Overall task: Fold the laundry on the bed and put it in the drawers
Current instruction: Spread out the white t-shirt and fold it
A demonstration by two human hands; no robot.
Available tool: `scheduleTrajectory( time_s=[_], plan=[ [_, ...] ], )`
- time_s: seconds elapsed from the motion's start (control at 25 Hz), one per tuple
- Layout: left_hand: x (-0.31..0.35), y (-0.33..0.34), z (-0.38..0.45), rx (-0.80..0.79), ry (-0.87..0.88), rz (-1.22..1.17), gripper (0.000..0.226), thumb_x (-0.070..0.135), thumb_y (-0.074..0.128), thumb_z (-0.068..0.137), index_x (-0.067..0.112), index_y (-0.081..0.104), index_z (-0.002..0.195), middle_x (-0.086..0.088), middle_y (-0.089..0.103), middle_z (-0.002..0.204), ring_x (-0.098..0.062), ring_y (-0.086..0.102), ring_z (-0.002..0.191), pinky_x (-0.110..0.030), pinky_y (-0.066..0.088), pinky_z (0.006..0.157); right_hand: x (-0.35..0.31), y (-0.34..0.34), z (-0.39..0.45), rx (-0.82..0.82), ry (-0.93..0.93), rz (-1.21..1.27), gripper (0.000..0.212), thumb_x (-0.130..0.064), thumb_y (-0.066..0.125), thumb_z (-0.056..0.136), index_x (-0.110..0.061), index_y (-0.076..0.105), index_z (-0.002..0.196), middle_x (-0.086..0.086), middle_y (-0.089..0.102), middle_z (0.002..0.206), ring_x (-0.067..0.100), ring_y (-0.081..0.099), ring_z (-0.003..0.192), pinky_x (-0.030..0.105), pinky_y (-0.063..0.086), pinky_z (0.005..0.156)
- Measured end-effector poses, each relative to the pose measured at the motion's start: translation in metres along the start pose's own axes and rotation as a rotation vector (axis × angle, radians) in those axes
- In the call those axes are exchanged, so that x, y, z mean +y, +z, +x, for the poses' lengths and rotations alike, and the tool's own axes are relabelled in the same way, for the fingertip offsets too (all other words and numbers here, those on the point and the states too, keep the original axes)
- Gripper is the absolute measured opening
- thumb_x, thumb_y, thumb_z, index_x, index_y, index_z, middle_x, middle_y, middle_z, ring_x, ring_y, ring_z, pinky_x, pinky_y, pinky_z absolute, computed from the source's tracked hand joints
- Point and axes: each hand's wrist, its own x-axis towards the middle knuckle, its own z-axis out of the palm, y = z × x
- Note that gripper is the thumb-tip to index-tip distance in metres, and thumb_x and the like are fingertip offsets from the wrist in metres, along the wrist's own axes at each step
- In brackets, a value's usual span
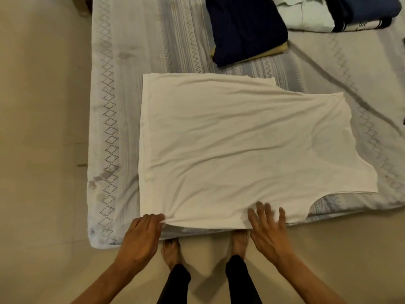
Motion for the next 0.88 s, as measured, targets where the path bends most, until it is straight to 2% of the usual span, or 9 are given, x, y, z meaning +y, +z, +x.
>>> scheduleTrajectory(
  time_s=[0.12,0.24,0.32,0.48,0.56,0.64,0.72,0.8,0.88],
  plan=[
    [-0.013,-0.005,0.005,-0.039,0.122,0.020,0.026,0.018,0.049,0.096,0.018,0.061,0.118,0.004,0.062,0.091,-0.014,0.054,0.079,-0.026,0.036,0.073,-0.023,-0.021,0.009,-0.006,0.086,0.026,0.045,-0.017,0.042,0.086,-0.005,0.061,0.124,0.025,0.057,0.130,0.044,0.060,0.110,0.062,0.043,0.092],
    [-0.039,-0.010,0.000,-0.153,0.359,0.109,0.028,0.020,0.050,0.092,0.020,0.068,0.113,0.003,0.063,0.093,-0.015,0.056,0.081,-0.025,0.035,0.078,-0.005,-0.022,-0.006,0.143,0.003,0.047,0.043,-0.014,0.033,0.084,-0.009,0.068,0.108,0.018,0.066,0.113,0.040,0.066,0.097,0.059,0.050,0.085],
    [-0.054,-0.010,-0.007,-0.187,0.398,0.121,0.031,0.022,0.049,0.091,0.023,0.071,0.114,0.005,0.065,0.096,-0.015,0.059,0.084,-0.024,0.036,0.081,0.012,-0.015,-0.011,0.207,0.011,0.061,0.039,-0.011,0.035,0.082,-0.011,0.069,0.101,0.013,0.066,0.099,0.036,0.066,0.084,0.056,0.051,0.082],
    [-0.049,-0.019,-0.011,-0.202,0.221,-0.066,0.038,0.046,0.040,0.107,0.031,0.076,0.106,0.014,0.068,0.095,-0.004,0.058,0.089,-0.016,0.041,0.079,0.036,0.002,-0.010,0.318,0.021,0.091,0.028,-0.013,0.044,0.083,-0.017,0.062,0.103,0.004,0.063,0.089,0.030,0.067,0.076,0.049,0.044,0.086],
    [-0.040,-0.030,-0.007,-0.168,-0.024,-0.301,0.041,0.058,0.042,0.106,0.036,0.076,0.106,0.020,0.071,0.107,0.002,0.063,0.101,-0.012,0.047,0.087,0.042,0.001,-0.015,0.346,0.001,0.102,0.027,-0.015,0.046,0.083,-0.017,0.067,0.101,0.004,0.065,0.094,0.029,0.067,0.086,0.049,0.043,0.092],
    [-0.034,-0.037,-0.005,-0.121,-0.156,-0.440,0.029,0.054,0.055,0.102,0.038,0.077,0.111,0.025,0.069,0.123,0.002,0.064,0.117,-0.016,0.050,0.100,0.047,-0.003,-0.019,0.369,0.057,0.137,0.027,-0.016,0.046,0.086,-0.017,0.069,0.099,0.003,0.065,0.095,0.027,0.063,0.091,0.052,0.045,0.097],
    [-0.026,-0.041,0.004,-0.053,-0.231,-0.479,0.021,0.042,0.063,0.101,0.034,0.077,0.115,0.024,0.070,0.125,0.003,0.062,0.123,-0.017,0.048,0.104,0.052,-0.012,-0.017,0.344,0.097,0.192,0.026,-0.016,0.041,0.091,-0.019,0.065,0.099,-0.001,0.061,0.092,0.024,0.056,0.083,0.044,0.046,0.088],
    [-0.016,-0.048,0.017,-0.069,-0.359,-0.551,0.019,0.032,0.066,0.099,0.036,0.079,0.111,0.023,0.073,0.117,0.011,0.062,0.115,-0.009,0.046,0.099,0.060,-0.022,-0.007,0.305,0.034,0.291,0.018,-0.013,0.039,0.096,-0.022,0.055,0.099,-0.003,0.058,0.090,0.018,0.046,0.074,0.034,0.038,0.070],
    [-0.013,-0.047,0.030,-0.056,-0.411,-0.582,0.012,0.025,0.065,0.098,0.029,0.075,0.102,0.012,0.076,0.096,0.010,0.064,0.092,-0.006,0.044,0.084,0.070,-0.046,0.003,0.199,0.021,0.491,0.013,-0.018,0.038,0.104,-0.029,0.044,0.105,-0.011,0.052,0.078,0.012,0.042,0.064,0.031,0.033,0.063]
  ],
)
